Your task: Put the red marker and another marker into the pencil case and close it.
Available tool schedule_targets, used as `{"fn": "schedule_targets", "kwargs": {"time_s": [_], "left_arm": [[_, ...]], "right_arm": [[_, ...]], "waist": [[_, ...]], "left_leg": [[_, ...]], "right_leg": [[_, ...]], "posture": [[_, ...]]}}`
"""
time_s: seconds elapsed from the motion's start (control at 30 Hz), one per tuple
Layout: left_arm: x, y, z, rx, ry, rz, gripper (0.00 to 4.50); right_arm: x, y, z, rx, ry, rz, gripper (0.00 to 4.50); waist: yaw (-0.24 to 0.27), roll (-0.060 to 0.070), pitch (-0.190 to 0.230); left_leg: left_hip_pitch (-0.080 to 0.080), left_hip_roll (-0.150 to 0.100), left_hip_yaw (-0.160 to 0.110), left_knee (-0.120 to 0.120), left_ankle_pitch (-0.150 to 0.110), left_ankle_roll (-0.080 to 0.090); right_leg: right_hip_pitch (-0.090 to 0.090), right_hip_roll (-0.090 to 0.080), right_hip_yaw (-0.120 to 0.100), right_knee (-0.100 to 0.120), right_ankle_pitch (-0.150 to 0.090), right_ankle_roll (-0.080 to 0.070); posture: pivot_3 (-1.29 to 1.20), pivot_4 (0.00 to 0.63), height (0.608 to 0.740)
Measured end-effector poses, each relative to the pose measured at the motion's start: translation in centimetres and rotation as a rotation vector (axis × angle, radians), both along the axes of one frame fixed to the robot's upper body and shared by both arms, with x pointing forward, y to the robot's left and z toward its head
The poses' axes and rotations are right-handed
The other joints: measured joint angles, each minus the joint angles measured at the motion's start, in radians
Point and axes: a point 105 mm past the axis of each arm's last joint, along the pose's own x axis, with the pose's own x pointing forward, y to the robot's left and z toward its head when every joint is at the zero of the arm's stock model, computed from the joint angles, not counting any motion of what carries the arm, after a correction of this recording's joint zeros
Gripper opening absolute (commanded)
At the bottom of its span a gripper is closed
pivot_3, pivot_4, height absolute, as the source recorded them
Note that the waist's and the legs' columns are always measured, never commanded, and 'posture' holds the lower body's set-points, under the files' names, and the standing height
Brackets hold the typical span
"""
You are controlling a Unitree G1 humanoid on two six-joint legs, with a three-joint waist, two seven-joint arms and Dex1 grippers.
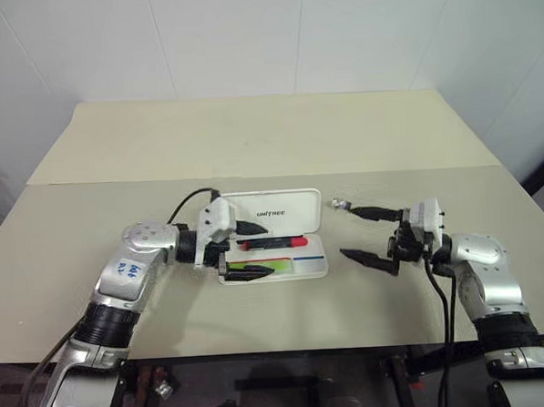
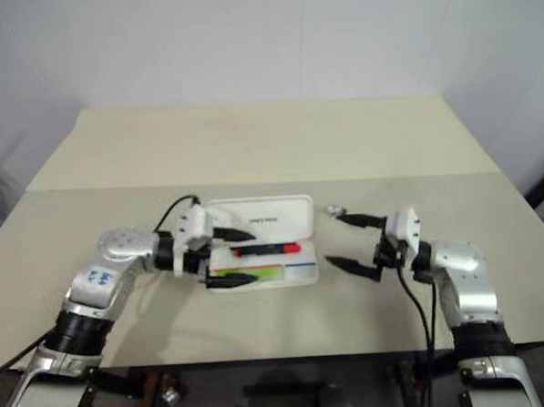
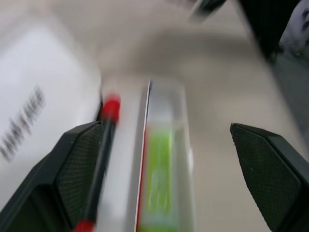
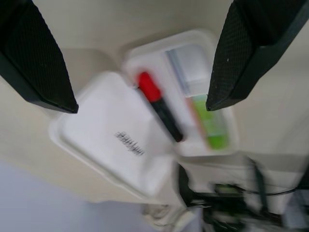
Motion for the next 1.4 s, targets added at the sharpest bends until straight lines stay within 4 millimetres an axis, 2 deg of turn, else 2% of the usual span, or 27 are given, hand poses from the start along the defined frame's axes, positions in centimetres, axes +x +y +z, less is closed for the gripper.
{"fn": "schedule_targets", "kwargs": {"time_s": [0.1, 0.2, 0.33, 0.47, 0.53, 0.73, 0.87, 1.1, 1.4], "left_arm": [[-1.0, 1.8, 0.5, -0.035, -0.019, 0.026, 4.49], [-1.7, 3.0, 1.0, -0.094, -0.031, 0.056, 4.49], [-2.9, 4.0, 2.4, -0.178, -0.071, 0.059, 4.49], [-3.2, 4.8, 2.1, -0.186, -0.074, 0.111, 4.49], [-3.2, 5.2, 2.1, -0.198, -0.077, 0.140, 4.49], [-4.7, 6.4, 2.4, -0.232, -0.066, 0.144, 4.49], [-5.5, 7.4, 2.6, -0.219, -0.052, 0.158, 4.49], [-6.7, 9.3, 3.1, -0.190, -0.029, 0.194, 4.49], [-6.9, 9.8, 3.4, -0.191, -0.041, 0.224, 4.49]], "right_arm": [[2.5, -1.0, 0.5, -0.063, -0.043, -0.130, 4.50], [5.0, -1.9, -0.3, -0.202, -0.028, -0.244, 4.50], [7.3, -1.4, 0.1, -0.226, -0.011, -0.274, 4.50], [9.1, -0.6, 0.9, -0.233, 0.008, -0.311, 4.50], [9.8, -0.2, 0.6, -0.259, 0.039, -0.334, 4.50], [10.8, 0.4, -1.3, -0.342, 0.173, -0.382, 4.50], [10.7, 0.6, -2.3, -0.367, 0.230, -0.373, 4.50], [11.1, 2.4, -2.4, -0.315, 0.257, -0.371, 4.50], [11.7, 3.7, -2.8, -0.289, 0.318, -0.423, 4.50]], "waist": [[-0.004, 0.001, 0.000], [-0.007, 0.001, 0.001], [-0.012, 0.002, 0.001], [-0.024, 0.002, 0.001], [-0.030, 0.002, 0.001], [-0.043, 0.002, 0.001], [-0.054, 0.003, 0.002], [-0.075, 0.003, 0.002], [-0.086, 0.002, 0.001]], "left_leg": [[0.001, 0.000, 0.001, 0.000, 0.000, 0.000], [0.001, 0.000, 0.001, 0.000, 0.000, 0.000], [0.000, 0.000, 0.001, -0.001, 0.000, 0.000], [-0.001, 0.000, 0.001, -0.001, -0.001, 0.001], [-0.001, 0.000, 0.001, -0.001, -0.001, 0.002], [-0.001, 0.000, 0.002, -0.006, -0.001, 0.001], [-0.001, 0.000, 0.002, -0.008, -0.001, 0.001], [0.001, 0.000, 0.001, -0.012, 0.001, -0.001], [0.001, 0.000, 0.001, -0.012, 0.001, -0.001]], "right_leg": [[0.000, 0.000, 0.001, 0.000, 0.000, 0.000], [0.000, 0.000, 0.001, -0.001, 0.000, 0.000], [0.000, 0.000, 0.001, -0.001, 0.000, 0.000], [0.000, 0.000, 0.001, 0.000, 0.000, 0.000], [0.000, 0.000, 0.001, 0.000, 0.000, 0.001], [0.000, 0.000, 0.001, -0.002, 0.000, 0.000], [0.000, 0.000, 0.001, -0.003, 0.000, 0.000], [0.000, 0.000, 0.000, -0.003, 0.000, 0.000], [0.000, 0.000, 0.000, -0.003, 0.000, 0.000]], "posture": [[0.00, 0.150, 0.740], [0.00, 0.150, 0.740], [0.00, 0.150, 0.740], [0.00, 0.150, 0.740], [0.00, 0.150, 0.740], [0.00, 0.150, 0.740], [0.00, 0.150, 0.740], [0.00, 0.150, 0.740], [0.00, 0.150, 0.740]]}}
